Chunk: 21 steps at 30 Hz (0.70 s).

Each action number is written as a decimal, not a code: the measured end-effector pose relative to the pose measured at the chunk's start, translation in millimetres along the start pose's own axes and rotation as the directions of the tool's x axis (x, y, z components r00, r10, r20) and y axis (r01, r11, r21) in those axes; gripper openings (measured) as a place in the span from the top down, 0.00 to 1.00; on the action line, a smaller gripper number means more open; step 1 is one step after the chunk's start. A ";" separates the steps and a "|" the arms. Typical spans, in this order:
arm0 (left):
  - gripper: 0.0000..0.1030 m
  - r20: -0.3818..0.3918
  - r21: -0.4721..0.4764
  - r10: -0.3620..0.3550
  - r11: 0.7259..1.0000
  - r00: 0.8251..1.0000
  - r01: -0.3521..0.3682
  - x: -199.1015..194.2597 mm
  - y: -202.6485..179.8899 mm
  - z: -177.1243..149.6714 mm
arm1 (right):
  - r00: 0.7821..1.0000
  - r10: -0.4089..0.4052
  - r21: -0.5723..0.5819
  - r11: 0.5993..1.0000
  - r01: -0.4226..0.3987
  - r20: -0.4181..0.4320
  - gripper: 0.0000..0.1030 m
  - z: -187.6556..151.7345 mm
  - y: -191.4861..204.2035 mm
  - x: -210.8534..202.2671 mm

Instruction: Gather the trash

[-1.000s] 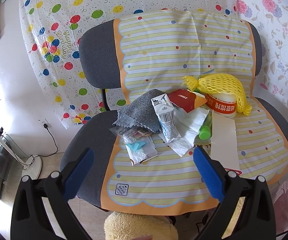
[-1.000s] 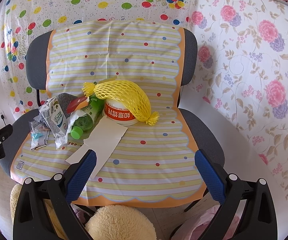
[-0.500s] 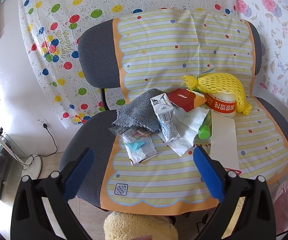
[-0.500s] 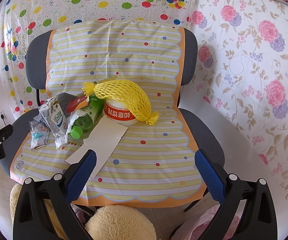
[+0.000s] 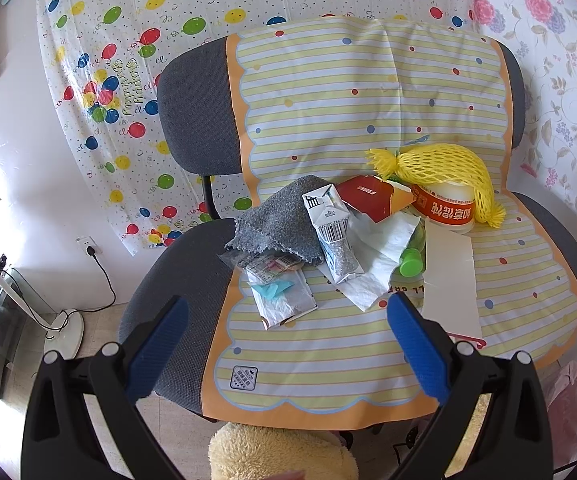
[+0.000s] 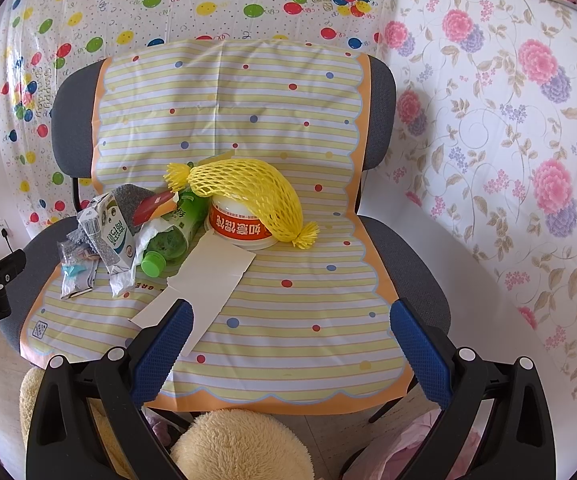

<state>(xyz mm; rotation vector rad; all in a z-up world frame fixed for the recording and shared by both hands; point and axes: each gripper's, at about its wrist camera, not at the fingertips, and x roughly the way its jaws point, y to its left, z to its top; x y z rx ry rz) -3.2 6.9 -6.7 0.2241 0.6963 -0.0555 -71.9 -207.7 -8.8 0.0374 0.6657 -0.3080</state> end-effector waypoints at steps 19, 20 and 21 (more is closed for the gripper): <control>0.06 -0.046 -0.030 -0.041 0.999 0.998 0.040 37.7 15.7 0.6 | 0.991 0.133 0.064 0.989 -0.131 -0.027 0.06 13.0 -9.5 35.0; 0.06 -0.055 -0.033 -0.032 0.999 0.998 0.031 43.1 17.5 0.2 | 0.987 0.158 0.078 0.985 -0.155 -0.033 0.06 13.2 -9.5 39.9; 0.06 -0.062 -0.035 -0.014 0.999 0.998 0.012 48.4 19.4 -0.2 | 0.983 0.178 0.087 0.981 -0.174 -0.038 0.06 13.0 -8.8 44.4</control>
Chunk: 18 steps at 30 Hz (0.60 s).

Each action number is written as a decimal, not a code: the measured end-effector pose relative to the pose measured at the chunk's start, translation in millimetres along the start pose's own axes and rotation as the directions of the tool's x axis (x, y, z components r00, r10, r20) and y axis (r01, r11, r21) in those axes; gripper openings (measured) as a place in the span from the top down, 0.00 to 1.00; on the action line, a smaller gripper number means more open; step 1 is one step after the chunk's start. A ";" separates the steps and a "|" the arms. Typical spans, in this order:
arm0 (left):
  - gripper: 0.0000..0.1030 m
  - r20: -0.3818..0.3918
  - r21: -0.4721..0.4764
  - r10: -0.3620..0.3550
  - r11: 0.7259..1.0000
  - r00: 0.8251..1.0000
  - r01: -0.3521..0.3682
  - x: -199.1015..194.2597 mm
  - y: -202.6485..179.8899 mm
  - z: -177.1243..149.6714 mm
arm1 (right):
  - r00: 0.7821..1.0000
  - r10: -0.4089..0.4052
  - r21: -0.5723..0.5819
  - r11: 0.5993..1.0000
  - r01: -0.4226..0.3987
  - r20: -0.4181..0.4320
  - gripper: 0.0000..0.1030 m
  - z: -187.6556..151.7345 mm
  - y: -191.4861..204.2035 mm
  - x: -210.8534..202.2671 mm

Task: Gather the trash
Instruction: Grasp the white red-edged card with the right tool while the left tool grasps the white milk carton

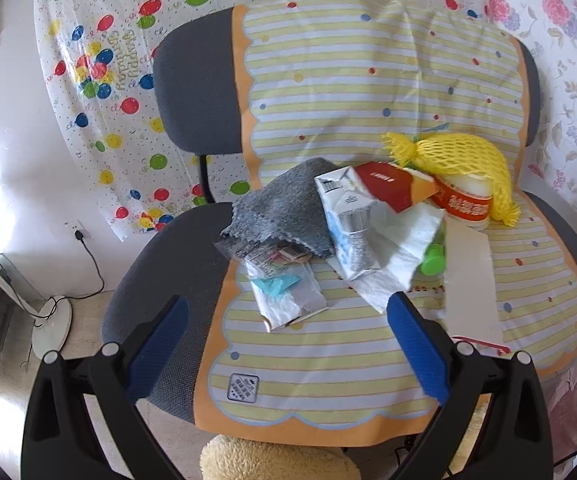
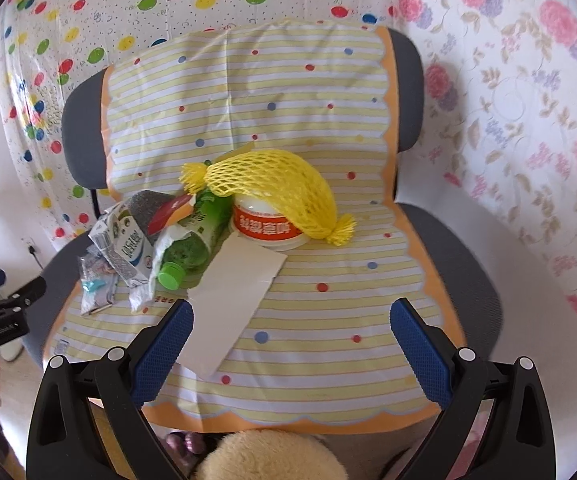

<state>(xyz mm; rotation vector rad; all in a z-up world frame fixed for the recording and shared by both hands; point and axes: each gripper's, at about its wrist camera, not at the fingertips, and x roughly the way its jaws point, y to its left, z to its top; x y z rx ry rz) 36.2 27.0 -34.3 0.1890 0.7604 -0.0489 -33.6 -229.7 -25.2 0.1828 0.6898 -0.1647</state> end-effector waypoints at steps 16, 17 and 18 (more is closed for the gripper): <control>0.06 -0.115 -0.050 -0.031 0.998 0.993 0.025 61.5 23.5 -15.0 | 0.986 0.033 -0.392 0.915 -0.095 -0.163 0.07 -56.8 106.7 79.2; 0.06 -0.105 -0.061 -0.043 0.997 0.994 0.036 63.4 25.3 -16.0 | 0.987 0.016 -0.411 0.908 -0.081 -0.161 0.08 -59.5 109.6 83.4; 0.06 -0.095 -0.068 -0.046 0.997 0.994 0.040 64.7 26.8 -17.0 | 0.988 -0.001 -0.428 0.902 -0.065 -0.151 0.11 -61.3 111.6 86.8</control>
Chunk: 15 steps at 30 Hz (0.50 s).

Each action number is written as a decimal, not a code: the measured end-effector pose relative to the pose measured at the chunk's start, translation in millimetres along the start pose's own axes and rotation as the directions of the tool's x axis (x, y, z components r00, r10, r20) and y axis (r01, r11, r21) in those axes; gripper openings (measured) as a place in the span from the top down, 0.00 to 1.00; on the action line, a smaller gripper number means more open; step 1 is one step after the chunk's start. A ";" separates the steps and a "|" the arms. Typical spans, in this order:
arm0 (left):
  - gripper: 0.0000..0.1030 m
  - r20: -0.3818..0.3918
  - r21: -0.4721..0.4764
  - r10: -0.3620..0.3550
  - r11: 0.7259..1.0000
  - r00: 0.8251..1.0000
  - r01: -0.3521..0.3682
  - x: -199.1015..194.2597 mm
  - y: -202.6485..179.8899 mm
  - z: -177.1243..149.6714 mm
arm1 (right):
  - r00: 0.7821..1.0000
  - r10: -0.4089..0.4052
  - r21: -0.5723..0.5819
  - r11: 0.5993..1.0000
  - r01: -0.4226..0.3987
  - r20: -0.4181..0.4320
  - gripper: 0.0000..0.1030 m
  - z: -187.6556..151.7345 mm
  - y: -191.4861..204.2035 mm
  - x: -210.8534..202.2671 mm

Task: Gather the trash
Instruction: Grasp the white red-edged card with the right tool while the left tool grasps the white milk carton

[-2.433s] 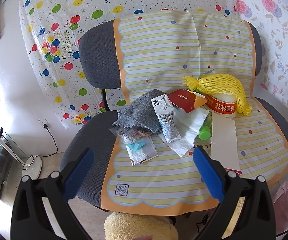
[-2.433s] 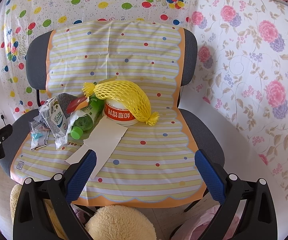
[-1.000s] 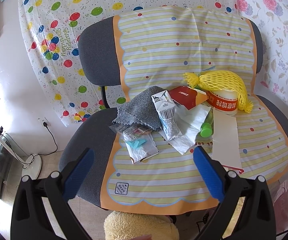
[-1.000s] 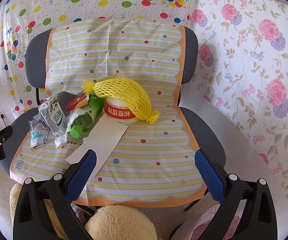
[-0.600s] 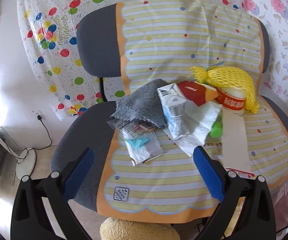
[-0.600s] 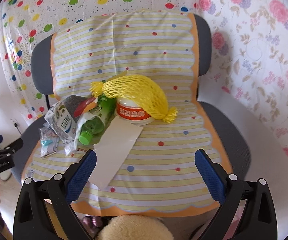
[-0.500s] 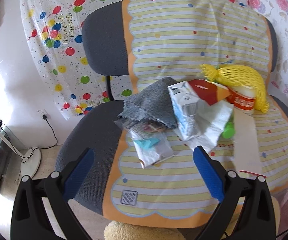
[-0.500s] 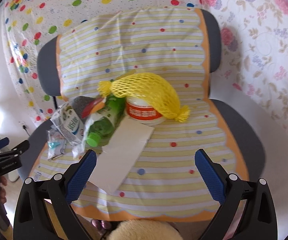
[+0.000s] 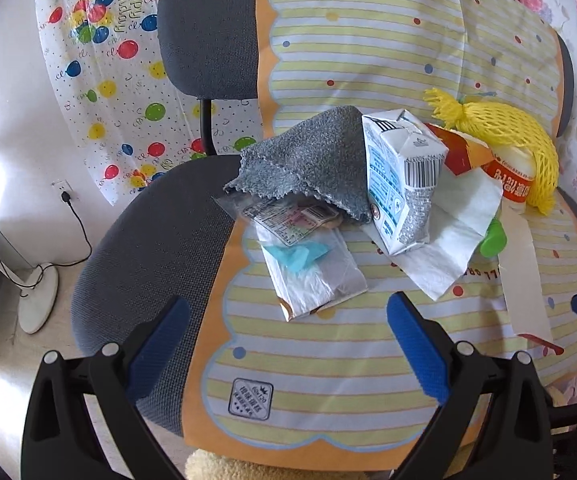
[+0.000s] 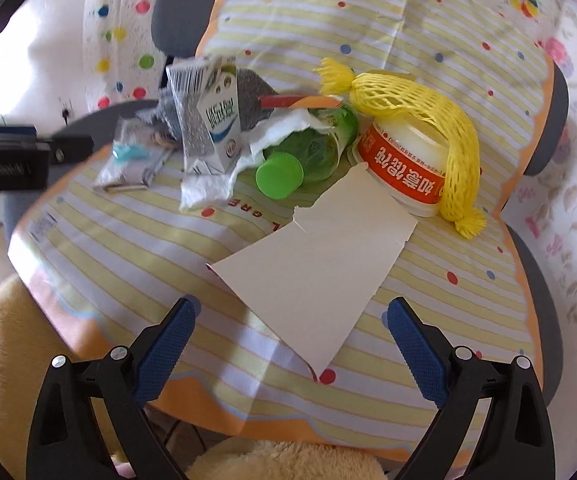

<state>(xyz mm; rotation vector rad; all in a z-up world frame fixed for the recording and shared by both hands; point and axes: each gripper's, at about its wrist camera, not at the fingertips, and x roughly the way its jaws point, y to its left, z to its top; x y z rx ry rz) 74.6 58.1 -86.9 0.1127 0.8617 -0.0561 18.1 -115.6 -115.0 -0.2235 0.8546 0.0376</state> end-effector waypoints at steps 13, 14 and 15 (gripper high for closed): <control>0.25 0.027 0.016 -0.098 0.995 0.995 0.097 -7.3 -11.1 11.5 | 0.986 -0.111 0.098 0.990 0.099 0.127 0.91 4.9 -34.2 -15.8; 0.27 0.046 0.030 -0.121 0.992 0.992 0.119 -10.9 -19.2 15.5 | 0.982 -0.120 0.131 0.986 0.101 0.145 0.93 4.9 -44.1 -23.5; 0.32 0.060 0.043 -0.141 0.989 0.988 0.138 -12.4 -25.8 18.6 | 0.977 -0.132 0.166 0.981 0.104 0.166 0.94 4.9 -54.7 -31.5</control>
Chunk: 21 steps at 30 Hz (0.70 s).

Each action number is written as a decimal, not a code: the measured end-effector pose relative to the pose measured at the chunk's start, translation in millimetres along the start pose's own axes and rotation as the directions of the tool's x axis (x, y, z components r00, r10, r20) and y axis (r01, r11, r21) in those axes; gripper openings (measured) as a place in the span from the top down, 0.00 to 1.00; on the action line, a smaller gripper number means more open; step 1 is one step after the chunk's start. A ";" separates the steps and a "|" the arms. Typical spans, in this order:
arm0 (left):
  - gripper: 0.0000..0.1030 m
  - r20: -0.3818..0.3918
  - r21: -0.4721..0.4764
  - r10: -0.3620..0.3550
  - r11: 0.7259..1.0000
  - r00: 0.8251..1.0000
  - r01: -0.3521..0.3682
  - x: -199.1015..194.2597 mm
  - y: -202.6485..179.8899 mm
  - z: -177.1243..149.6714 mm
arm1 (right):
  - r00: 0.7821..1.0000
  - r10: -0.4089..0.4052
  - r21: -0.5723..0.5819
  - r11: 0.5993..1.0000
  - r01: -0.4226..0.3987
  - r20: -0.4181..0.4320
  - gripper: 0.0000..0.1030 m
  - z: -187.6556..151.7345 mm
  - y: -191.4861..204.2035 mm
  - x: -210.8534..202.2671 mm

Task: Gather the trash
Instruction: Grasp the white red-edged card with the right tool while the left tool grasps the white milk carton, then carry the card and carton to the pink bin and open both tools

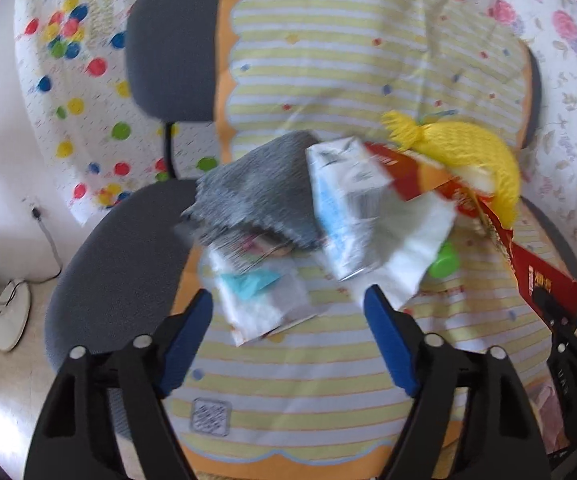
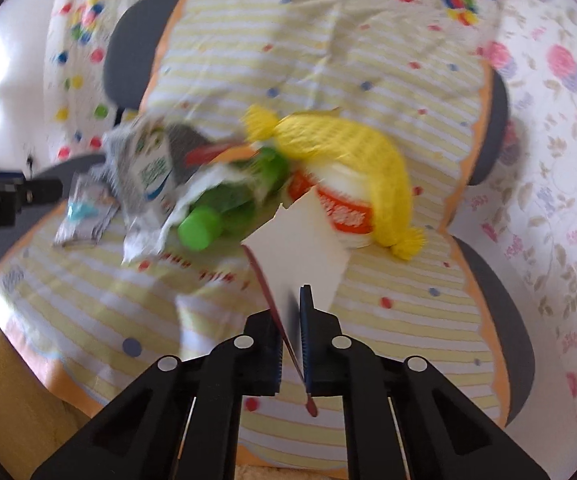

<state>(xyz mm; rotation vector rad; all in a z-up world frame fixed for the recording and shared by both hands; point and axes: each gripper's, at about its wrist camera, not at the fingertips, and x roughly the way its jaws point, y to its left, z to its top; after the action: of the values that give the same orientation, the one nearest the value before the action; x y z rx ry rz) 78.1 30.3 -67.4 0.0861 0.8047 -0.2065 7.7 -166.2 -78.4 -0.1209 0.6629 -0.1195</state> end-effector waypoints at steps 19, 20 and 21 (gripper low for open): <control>0.75 0.181 0.038 0.034 0.998 0.983 -0.041 4.6 -17.9 29.2 | 0.986 0.104 0.242 0.961 -0.134 0.133 0.97 -0.2 -78.0 -47.1; 0.75 0.210 0.038 0.017 0.999 0.977 -0.025 -11.6 -15.6 28.7 | 0.984 0.106 0.245 0.959 -0.139 0.143 0.97 -0.8 -78.1 -51.5; 0.75 0.234 0.045 0.001 0.999 0.972 -0.012 -25.4 -16.1 28.6 | 0.983 0.103 0.247 0.959 -0.139 0.153 0.97 -1.2 -79.2 -56.3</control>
<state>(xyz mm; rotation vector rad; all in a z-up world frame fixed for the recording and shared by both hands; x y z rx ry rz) 77.7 14.0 -29.2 0.1055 0.5648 -0.2243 -42.8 -236.0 -33.4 0.1603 0.5093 -0.0767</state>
